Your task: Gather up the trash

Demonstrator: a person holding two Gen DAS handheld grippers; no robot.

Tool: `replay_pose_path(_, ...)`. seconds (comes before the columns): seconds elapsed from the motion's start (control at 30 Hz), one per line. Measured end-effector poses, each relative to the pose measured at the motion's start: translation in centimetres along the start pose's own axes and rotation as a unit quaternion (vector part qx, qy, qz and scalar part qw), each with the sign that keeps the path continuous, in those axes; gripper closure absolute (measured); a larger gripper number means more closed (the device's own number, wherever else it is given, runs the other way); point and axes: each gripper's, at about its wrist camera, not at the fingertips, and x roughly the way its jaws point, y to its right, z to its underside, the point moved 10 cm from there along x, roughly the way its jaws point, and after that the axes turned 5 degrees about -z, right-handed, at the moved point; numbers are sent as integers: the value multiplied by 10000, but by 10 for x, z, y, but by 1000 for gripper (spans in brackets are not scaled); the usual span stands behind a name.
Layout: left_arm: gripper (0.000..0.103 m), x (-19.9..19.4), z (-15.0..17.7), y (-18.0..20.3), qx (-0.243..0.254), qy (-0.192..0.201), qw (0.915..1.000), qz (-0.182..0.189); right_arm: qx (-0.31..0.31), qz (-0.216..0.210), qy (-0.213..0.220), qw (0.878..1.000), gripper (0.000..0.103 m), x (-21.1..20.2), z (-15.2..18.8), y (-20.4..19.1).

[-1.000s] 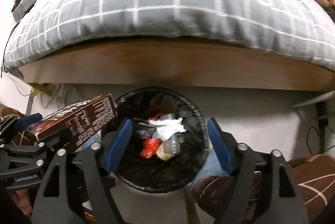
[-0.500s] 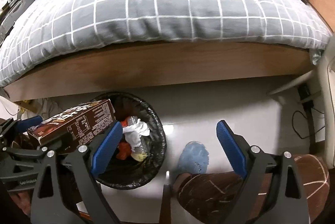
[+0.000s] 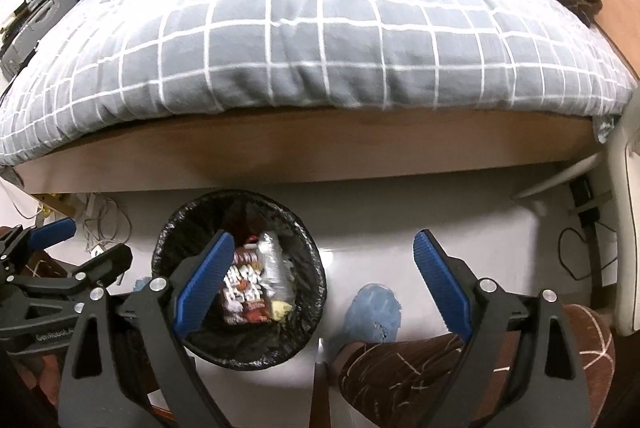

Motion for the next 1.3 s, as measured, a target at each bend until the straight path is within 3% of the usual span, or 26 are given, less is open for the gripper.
replay_pose_path(0.37,6,-93,-39,-35,-209,946,9949,-264,-317,-225,777,9962,15,-67,-59,-40)
replay_pose_path(0.6,6,-151,-49,-36,-232,1449,9889,-224,-392,-208,1306,9904,15,-129,-74,-53)
replay_pose_path(0.9,6,-178,-38,-34,-274,1591,9868,-98,-478,-151,1638,9852,15,-178,-67,-63)
replay_pose_path(1.3,7,-178,-32,-38,-372,1570,9868,-115,-558,-226,1587,9855,15,-178,-57,-75)
